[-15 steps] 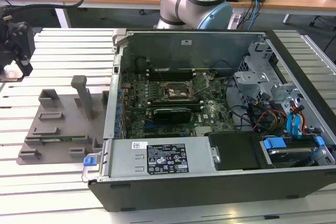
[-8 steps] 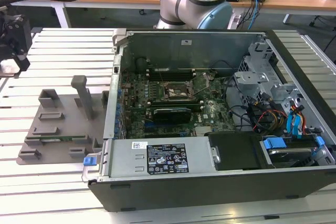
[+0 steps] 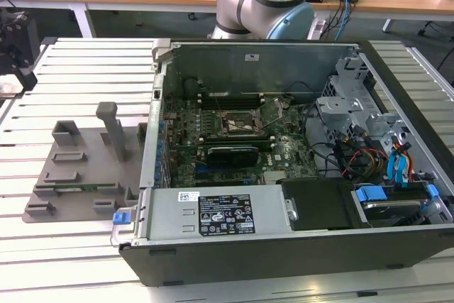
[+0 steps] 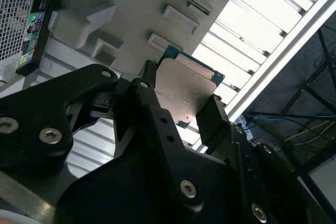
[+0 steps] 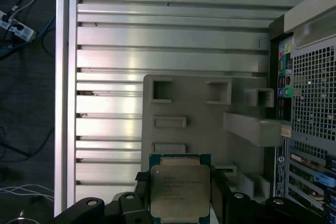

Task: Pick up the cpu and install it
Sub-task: 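Pick up the cpu and move it towards the insertion slot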

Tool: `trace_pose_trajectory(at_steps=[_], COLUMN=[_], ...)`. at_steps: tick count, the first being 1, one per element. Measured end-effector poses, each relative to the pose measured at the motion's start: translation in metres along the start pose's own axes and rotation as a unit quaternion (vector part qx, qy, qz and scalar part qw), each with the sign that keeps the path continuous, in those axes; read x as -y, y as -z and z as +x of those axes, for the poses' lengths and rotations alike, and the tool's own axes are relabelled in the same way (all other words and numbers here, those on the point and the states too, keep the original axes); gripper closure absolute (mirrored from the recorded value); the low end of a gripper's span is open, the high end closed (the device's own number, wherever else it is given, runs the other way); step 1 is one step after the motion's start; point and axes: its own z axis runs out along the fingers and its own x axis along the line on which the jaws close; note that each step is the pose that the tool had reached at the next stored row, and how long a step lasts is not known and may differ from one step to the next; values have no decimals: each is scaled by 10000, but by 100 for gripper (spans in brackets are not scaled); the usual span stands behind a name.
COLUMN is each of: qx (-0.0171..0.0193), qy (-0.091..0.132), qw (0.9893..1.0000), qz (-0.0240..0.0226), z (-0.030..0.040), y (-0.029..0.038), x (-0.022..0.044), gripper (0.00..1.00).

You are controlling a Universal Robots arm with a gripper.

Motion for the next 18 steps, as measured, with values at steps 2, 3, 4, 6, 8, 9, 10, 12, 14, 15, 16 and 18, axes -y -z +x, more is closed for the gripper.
trace_pose_trajectory(at_steps=[2, 3, 4, 6, 8, 9, 10, 12, 14, 15, 16, 18], qx=[0, 0, 0, -1, 0, 0, 0, 0, 0, 0, 0, -1], qy=[0, 0, 0, 0, 0, 0, 0, 0, 0, 0, 0, 0], qw=[10000, 10000, 10000, 10000, 10000, 10000, 10000, 10000, 10000, 10000, 10000, 10000], qz=[0, 0, 0, 0, 0, 0, 0, 0, -1, -1, 0, -1], z=[-1, -1, -2, -3, -4, -4, -5, -5, -5, -6, -5, -5], y=[37, 51, 61, 96, 142, 162, 183, 198, 199, 200, 200, 200], x=[1, 1, 1, 1, 2, 3, 3, 3, 3, 3, 3, 3], gripper=[45, 45, 45, 45, 45, 45, 45, 45, 45, 45, 45, 45])
